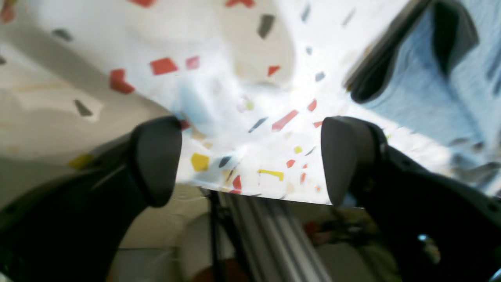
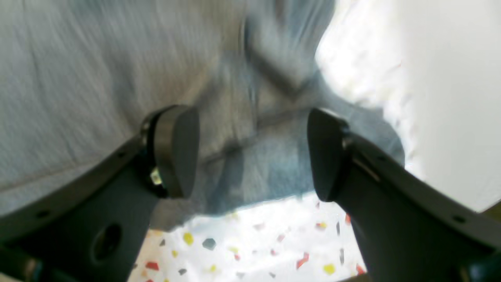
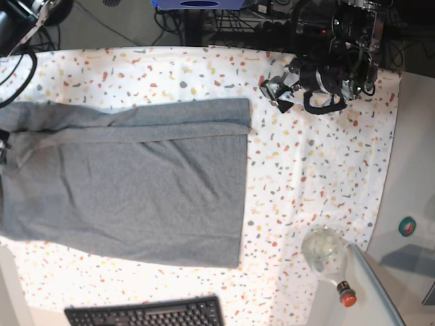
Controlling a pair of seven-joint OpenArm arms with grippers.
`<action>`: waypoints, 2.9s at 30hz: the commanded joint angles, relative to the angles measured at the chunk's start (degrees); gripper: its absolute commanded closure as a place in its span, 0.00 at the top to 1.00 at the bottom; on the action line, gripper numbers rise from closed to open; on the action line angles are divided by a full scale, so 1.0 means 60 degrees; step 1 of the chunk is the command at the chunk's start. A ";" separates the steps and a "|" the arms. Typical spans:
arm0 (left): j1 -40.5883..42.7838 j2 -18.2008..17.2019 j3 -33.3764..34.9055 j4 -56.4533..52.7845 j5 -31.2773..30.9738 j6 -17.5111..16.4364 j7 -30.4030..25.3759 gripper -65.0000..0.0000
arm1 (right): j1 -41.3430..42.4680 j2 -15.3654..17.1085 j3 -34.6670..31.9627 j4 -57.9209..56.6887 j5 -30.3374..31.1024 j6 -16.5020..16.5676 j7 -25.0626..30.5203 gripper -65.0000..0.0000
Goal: Layout the t-shirt on the table in an organized manner, then fold the t-shirt properly
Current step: 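Grasp the folded shirt edge with the left gripper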
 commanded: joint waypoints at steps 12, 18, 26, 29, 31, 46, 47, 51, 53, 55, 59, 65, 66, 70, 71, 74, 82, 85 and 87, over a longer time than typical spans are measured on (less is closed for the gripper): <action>-0.0104 0.0849 0.0653 -0.0277 -0.0957 -0.1535 -0.0324 0.84 | -0.0522 0.0016 0.0634 0.0654 0.0131 0.0015 0.0436 0.63; 0.0160 0.0790 0.0712 -0.0380 -0.0884 -0.1037 -0.0764 0.83 | -0.0595 0.0045 0.1015 0.0639 0.0131 0.0030 0.0421 0.64; 0.1185 0.0248 0.0419 0.3181 -0.1294 0.0194 -0.1189 0.83 | -0.0800 0.0030 0.1058 0.0639 0.0131 0.0030 0.0407 0.64; 0.1215 0.0278 -0.0241 0.2961 -0.2642 0.1190 -0.0456 0.83 | -0.0815 0.0030 0.1058 0.0639 0.0131 0.0030 0.0392 0.64; 0.1171 0.0204 -0.0680 0.2697 -0.3433 0.1263 -0.0368 0.83 | -0.0800 0.0030 0.1058 0.0639 0.0131 0.0030 0.0392 0.64; 0.0980 0.0702 -0.0827 0.2316 0.0977 -0.1843 -0.0383 0.83 | -0.0786 0.0030 0.1058 0.0624 0.0131 0.0030 0.0421 0.64; 0.1039 0.0746 -0.0827 0.2302 0.1241 -0.1975 -0.0383 0.83 | -0.0786 0.0030 0.1058 0.0624 0.0131 0.0030 0.0421 0.64; 0.1009 0.0834 -0.0944 0.2111 0.1930 -0.2634 -0.0397 0.83 | -0.0786 0.0030 0.1058 0.0624 0.0131 0.0030 0.0421 0.64; 0.0995 0.0834 -0.0959 0.1862 0.1988 -0.2913 -0.0544 0.83 | -0.0786 0.0016 0.1058 0.0624 0.0131 0.0030 0.0421 0.64; 0.1039 0.0776 -0.0812 0.1628 0.1988 -0.3015 -0.1335 0.83 | -0.0786 0.0001 0.1058 0.0624 0.0131 0.0030 0.0421 0.64; 0.1068 0.0527 -0.0358 0.1041 0.2003 -0.3015 -0.2551 0.83 | -0.0786 0.0001 0.1058 0.0624 0.0131 0.0030 0.0421 0.64; 0.1024 0.0204 0.0976 0.0792 0.3424 -0.3015 -0.3841 0.83 | -0.0786 0.0001 0.1058 0.0624 0.0131 0.0030 0.0421 0.64; 0.1039 0.0234 0.1034 0.0792 0.3761 -0.3015 -0.3943 0.83 | -0.0800 0.0001 0.1058 0.0624 0.0131 0.0030 0.0421 0.64; 0.0980 0.0512 0.1019 0.0807 0.4025 -0.3044 -0.3987 0.83 | -0.0800 0.0001 0.1058 0.0610 0.0131 0.0030 0.0421 0.64; 0.0980 0.0556 0.1019 0.0851 0.4025 -0.3059 -0.3987 0.83 | -0.0800 0.0001 0.1058 0.0610 0.0131 0.0030 0.0421 0.64; 0.0804 0.0571 0.1093 0.0866 0.3790 -0.3059 -0.4002 0.83 | -0.0800 0.0001 0.1058 0.0595 0.0131 0.0030 0.0407 0.64; 0.0174 0.0585 0.1093 0.0206 0.1724 -0.3059 -0.3987 0.83 | -0.0786 0.0059 0.1058 -0.0064 0.0131 0.0030 0.0436 0.64; 0.0101 0.0702 0.1093 -0.0175 0.1402 -0.3059 -0.3987 0.83 | -0.0786 0.0059 0.1073 -0.0064 0.0131 0.0030 0.0436 0.64; 0.0057 0.0746 0.1093 -0.0307 0.1373 -0.3059 -0.3972 0.83 | -0.0756 0.0059 0.1073 -0.0064 0.0131 0.0030 0.0436 0.64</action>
